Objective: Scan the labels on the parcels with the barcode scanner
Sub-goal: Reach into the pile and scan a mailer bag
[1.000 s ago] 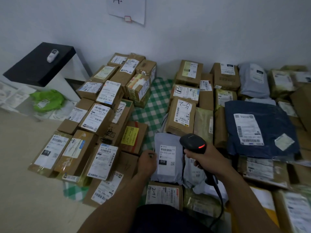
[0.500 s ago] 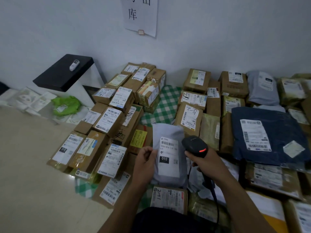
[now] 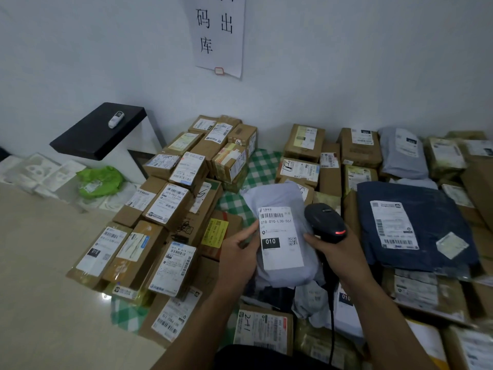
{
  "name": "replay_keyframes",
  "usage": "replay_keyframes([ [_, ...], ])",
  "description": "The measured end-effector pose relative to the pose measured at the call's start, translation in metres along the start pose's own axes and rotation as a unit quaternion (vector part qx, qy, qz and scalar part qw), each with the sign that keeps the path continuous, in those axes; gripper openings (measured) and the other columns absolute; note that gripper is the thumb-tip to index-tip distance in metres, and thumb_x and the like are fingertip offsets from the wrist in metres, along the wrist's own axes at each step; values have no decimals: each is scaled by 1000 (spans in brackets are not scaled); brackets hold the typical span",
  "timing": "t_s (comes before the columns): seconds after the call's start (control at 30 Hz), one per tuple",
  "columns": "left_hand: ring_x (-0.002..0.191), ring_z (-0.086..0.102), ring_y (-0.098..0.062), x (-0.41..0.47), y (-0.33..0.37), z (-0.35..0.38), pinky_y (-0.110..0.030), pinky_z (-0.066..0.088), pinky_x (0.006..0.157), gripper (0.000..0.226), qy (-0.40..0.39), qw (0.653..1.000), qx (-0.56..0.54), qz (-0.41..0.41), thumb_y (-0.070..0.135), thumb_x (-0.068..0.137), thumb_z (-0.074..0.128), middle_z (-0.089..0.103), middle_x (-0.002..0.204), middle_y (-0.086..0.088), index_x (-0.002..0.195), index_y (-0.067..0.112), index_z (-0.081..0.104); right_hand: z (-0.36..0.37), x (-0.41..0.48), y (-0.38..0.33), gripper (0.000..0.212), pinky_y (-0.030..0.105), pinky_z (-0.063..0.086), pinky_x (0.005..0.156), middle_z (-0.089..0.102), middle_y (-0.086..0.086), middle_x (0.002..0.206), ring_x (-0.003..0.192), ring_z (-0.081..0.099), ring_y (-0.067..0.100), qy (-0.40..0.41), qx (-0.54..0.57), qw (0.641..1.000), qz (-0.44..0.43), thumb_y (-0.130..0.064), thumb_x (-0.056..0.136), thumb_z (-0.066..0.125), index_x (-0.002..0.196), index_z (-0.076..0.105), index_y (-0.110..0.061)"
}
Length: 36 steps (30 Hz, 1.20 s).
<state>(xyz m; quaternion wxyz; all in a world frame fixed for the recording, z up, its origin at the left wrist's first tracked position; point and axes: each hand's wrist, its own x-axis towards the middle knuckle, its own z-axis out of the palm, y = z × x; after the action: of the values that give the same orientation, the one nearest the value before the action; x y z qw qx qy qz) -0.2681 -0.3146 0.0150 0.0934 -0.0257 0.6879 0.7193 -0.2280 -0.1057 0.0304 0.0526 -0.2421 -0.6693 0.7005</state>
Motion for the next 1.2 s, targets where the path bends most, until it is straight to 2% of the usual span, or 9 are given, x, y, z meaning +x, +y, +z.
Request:
replay_keyframes([
  [0.13,102,75,-14,-2,3,6,-30,61,85,23,-14,1000,-7,-19,17,100,65,79,109,4,120,26,73,-1,0,-6,56,19,53,80,75,-11,115,103,71,1,16,-6,999,-31,-6,79,88,129,67,-22],
  [0.27,109,72,-10,2,3,3,-38,62,90,48,-12,999,32,0,13,90,78,75,119,11,136,19,66,0,1,-9,54,19,54,80,76,-10,114,105,71,4,15,-16,999,-36,-6,81,86,128,67,-23],
  [0.4,102,72,-3,9,7,2,-31,63,81,59,27,998,39,44,6,88,79,73,116,14,141,20,58,1,-5,-25,42,4,48,66,72,-21,103,89,65,-16,10,-67,996,-66,-12,86,83,116,65,-35],
  [0.5,91,73,-1,22,8,3,-28,64,73,58,77,993,55,66,7,87,81,72,106,18,139,23,61,5,-10,-40,28,13,53,67,78,-8,91,78,69,0,-38,-92,993,-57,-23,88,82,109,69,-36],
  [0.6,100,73,-5,35,6,5,-33,64,82,57,91,991,60,83,12,88,81,74,117,7,140,26,62,14,-12,-55,20,37,59,74,79,3,92,76,73,19,-129,-95,987,-8,-24,94,76,114,71,-24],
  [0.7,100,74,-8,46,6,6,-30,64,81,58,92,989,61,98,13,90,79,73,121,4,140,31,58,22,-10,-65,11,32,53,66,78,2,88,69,68,16,-172,-108,979,13,-27,97,73,105,73,-19],
  [0.83,92,73,-1,56,8,4,-23,62,76,60,112,990,36,81,11,90,79,69,108,16,141,31,55,31,-6,-72,7,27,50,58,75,4,81,66,66,15,-191,-106,975,30,-25,97,73,99,72,-19],
  [0.97,84,70,8,59,5,1,-23,61,76,59,131,989,34,54,11,90,79,66,98,26,142,28,58,37,-5,-74,9,26,50,56,73,4,76,63,64,13,-200,-108,973,38,-23,98,72,104,71,-17],
  [1.2,94,71,3,60,1,-6,-26,63,80,59,138,989,21,50,10,89,79,64,103,27,142,27,58,42,-5,-75,19,26,51,58,72,5,77,66,65,15,-210,-113,970,52,-23,97,73,115,70,-17],
])
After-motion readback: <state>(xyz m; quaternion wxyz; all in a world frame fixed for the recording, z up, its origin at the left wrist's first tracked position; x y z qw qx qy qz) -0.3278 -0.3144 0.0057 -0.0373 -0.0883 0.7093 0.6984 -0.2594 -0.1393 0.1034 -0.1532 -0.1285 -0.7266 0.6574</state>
